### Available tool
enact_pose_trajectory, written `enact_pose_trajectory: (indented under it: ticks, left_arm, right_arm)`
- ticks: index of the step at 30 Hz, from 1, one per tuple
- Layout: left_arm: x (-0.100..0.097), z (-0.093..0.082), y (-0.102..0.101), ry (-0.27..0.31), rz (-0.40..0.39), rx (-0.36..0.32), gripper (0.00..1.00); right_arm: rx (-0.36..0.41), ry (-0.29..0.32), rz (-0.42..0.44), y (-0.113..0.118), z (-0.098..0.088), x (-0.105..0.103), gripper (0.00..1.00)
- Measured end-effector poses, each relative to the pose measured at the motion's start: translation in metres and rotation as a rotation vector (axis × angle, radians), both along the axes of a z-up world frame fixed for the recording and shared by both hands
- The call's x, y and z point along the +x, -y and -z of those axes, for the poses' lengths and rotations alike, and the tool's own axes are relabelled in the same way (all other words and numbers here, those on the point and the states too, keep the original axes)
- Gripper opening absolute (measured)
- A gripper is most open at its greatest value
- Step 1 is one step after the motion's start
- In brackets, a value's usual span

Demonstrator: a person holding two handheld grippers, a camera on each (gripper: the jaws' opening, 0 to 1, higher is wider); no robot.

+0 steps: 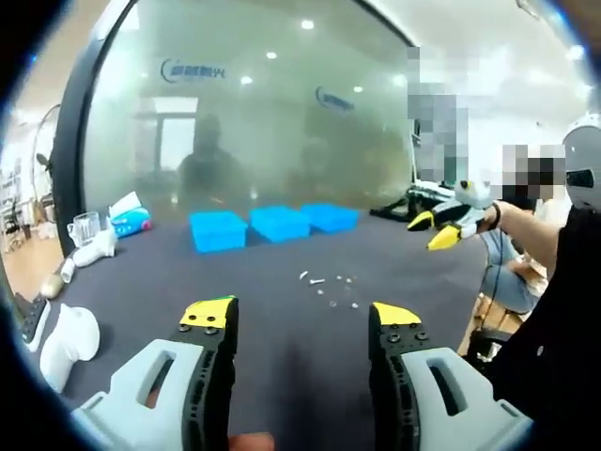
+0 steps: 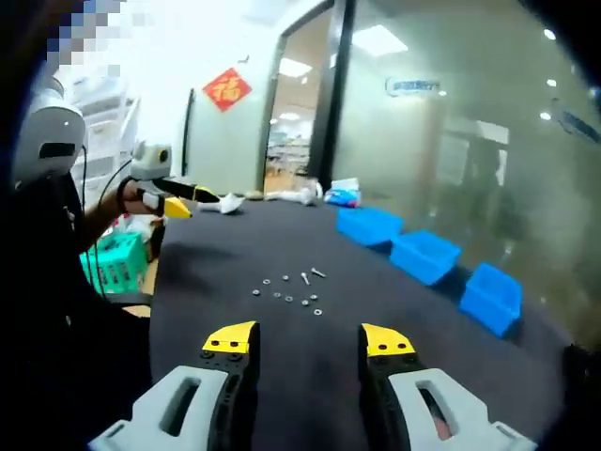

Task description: Sort the screws, nuts, and washers into the corresponding bins

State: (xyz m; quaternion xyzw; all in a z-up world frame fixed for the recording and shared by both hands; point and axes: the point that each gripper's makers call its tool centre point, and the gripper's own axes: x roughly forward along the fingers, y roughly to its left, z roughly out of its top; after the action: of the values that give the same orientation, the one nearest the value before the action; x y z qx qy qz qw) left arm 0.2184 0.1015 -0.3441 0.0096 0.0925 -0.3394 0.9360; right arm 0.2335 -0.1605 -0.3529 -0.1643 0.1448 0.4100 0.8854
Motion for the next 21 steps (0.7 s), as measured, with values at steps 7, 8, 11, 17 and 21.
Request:
enact_pose_trajectory:
  ticks: [7, 8, 11, 17, 21]
  left_arm:
    - [0.0, 0.005, -0.002, -0.012, 0.002, 0.014, 0.54]
    - [0.0, 0.006, -0.003, -0.013, 0.001, 0.017, 0.54]
    - [0.003, 0.01, -0.006, -0.025, -0.003, 0.014, 0.54]
    - [0.003, 0.012, -0.006, -0.032, -0.001, 0.013, 0.54]
    - [0.002, 0.014, -0.005, -0.036, 0.002, 0.011, 0.54]
  right_arm:
    - [-0.054, -0.03, -0.075, -0.023, 0.0, 0.015, 0.33]
    - [-0.059, -0.038, -0.083, -0.025, 0.001, 0.018, 0.32]
    - [-0.094, -0.054, -0.113, -0.034, 0.006, 0.024, 0.31]
    - [-0.168, -0.082, -0.168, -0.049, 0.011, 0.036, 0.31]
    - [-0.214, -0.102, -0.201, -0.059, 0.012, 0.042, 0.3]
